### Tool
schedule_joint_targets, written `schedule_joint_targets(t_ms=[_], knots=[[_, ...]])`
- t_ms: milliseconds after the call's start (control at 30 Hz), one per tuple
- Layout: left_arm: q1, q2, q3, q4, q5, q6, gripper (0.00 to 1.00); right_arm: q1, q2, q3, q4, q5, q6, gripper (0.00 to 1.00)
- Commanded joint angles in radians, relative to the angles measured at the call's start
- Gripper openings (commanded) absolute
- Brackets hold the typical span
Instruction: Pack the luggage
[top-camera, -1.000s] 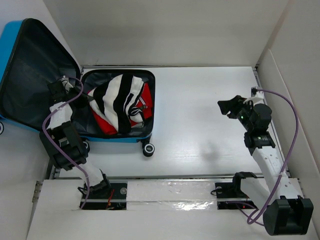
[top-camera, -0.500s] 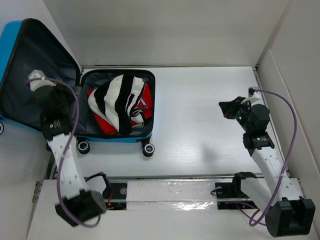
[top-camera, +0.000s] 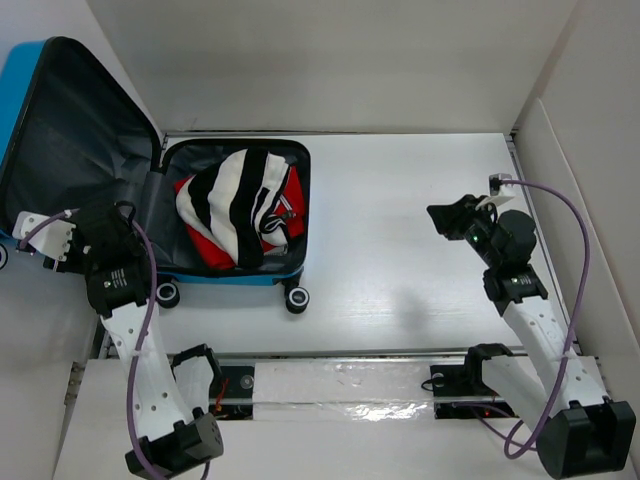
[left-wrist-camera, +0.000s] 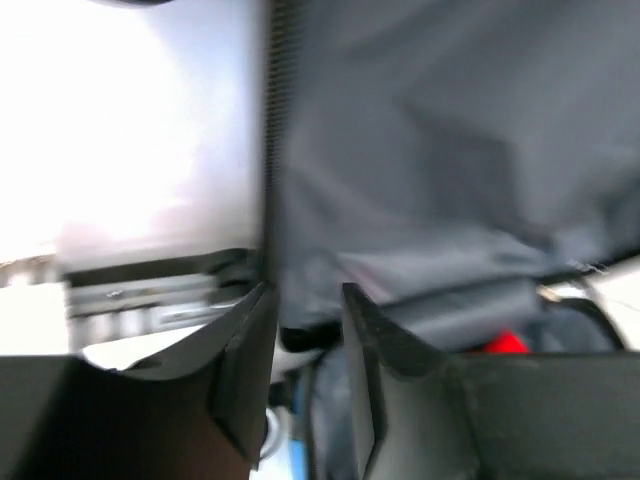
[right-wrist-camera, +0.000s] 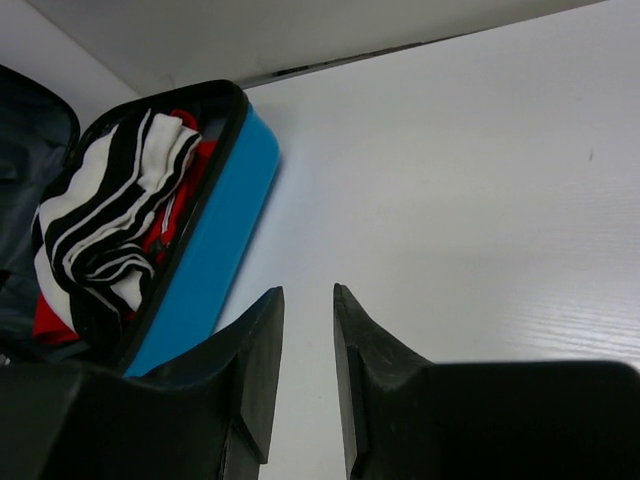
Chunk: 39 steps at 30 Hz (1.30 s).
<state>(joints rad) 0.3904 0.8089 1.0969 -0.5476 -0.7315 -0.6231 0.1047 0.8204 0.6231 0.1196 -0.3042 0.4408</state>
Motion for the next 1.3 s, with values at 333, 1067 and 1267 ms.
schedule_joint_targets(t_ms=[333, 1067, 1267], knots=[[-0.007, 0.111, 0.013, -0.147, -0.426, -0.165, 0.57, 0.069, 0.036, 0.036, 0.017, 0.005, -0.037, 0.37], [0.011, 0.267, 0.121, 0.136, -0.067, 0.100, 0.22, 0.170, 0.094, 0.073, -0.014, 0.102, -0.085, 0.38], [0.011, 0.175, -0.002, 0.157, 0.043, 0.111, 0.00, 0.179, 0.091, 0.073, -0.017, 0.116, -0.086, 0.38]])
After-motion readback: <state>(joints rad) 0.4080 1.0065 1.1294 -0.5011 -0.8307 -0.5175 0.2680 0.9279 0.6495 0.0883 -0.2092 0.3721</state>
